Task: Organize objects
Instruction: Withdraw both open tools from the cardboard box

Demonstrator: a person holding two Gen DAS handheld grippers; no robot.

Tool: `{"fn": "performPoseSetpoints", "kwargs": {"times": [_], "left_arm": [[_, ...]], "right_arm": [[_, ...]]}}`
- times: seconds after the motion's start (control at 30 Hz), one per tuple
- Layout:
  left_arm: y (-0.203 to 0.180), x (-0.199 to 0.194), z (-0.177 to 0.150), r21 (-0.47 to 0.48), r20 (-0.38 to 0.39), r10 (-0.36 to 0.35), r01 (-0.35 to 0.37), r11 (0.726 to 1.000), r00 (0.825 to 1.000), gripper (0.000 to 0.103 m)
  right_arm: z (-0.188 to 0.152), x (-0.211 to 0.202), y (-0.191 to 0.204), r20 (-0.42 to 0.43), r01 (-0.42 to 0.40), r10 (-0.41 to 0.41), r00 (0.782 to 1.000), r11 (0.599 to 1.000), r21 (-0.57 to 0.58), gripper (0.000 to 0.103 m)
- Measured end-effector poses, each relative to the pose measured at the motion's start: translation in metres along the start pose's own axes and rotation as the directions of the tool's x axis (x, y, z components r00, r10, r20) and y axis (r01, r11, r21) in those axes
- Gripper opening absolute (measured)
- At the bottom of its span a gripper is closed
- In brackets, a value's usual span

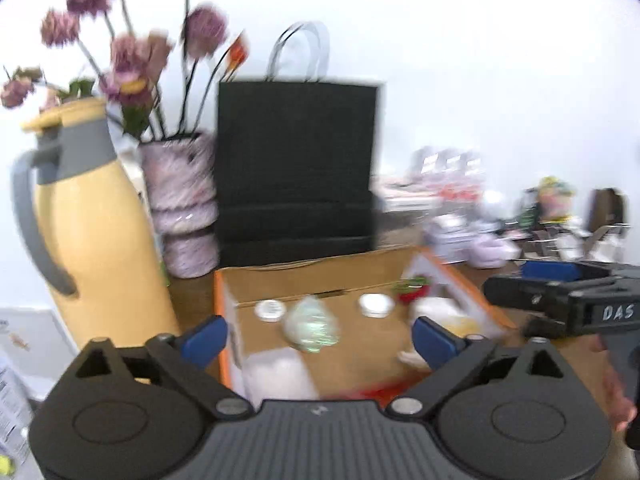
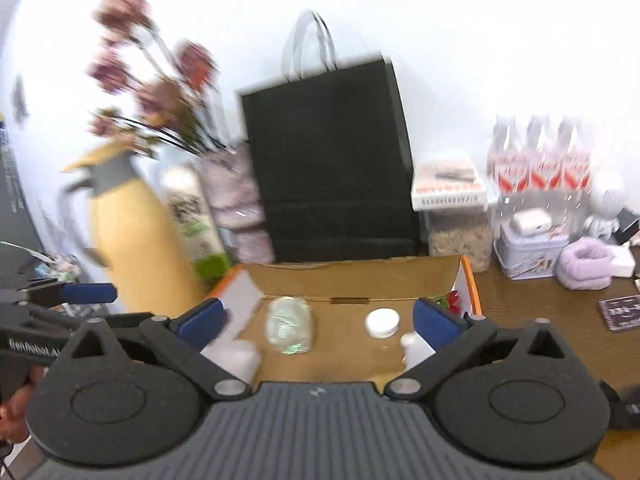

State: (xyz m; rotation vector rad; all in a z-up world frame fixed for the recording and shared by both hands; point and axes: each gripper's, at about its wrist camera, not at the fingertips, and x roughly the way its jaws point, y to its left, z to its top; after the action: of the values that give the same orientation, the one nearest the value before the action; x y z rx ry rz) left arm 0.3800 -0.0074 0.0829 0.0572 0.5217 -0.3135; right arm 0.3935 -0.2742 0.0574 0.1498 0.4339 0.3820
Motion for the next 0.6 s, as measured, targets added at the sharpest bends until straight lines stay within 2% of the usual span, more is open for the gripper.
{"fn": "performPoseSetpoints", "kwargs": {"times": [0.2, 0.27, 0.33, 0.43, 0.6], "left_arm": [[-0.025, -0.090, -0.061, -0.007, 0.084, -0.069, 0.070, 0.998, 0.994, 0.102], [-0.027, -0.113, -0.080, -0.034, 0.119, -0.009, 0.013, 0.999, 0.993, 0.102], [-0.024, -0.130, -0.100, -0.092, 0.144, 0.098, -0.085, 0.992, 0.985, 0.103], [-0.014, -0.147, -0.122, -0.173, 0.104, 0.216, -0.196, 0.965, 0.971, 0.103], [-0.007, -0.159, -0.144, -0.198, 0.043, 0.246, -0.233, 0.952, 0.968, 0.103]], "right_arm": [[-0.067, -0.105, 0.028, 0.102, 0.077, -0.072, 0.992, 0.996, -0.049, 0.103], [-0.095, -0.129, 0.033, 0.095, 0.111, -0.108, 0.990, 0.993, -0.029, 0.103], [-0.119, -0.145, 0.032, 0.075, 0.117, -0.119, 0.990, 0.992, 0.039, 0.103], [-0.151, -0.160, 0.035, 0.028, 0.131, -0.134, 0.991, 0.987, 0.089, 0.103], [-0.177, -0.175, 0.055, -0.024, 0.139, -0.138, 0.990, 0.990, 0.026, 0.103]]}}
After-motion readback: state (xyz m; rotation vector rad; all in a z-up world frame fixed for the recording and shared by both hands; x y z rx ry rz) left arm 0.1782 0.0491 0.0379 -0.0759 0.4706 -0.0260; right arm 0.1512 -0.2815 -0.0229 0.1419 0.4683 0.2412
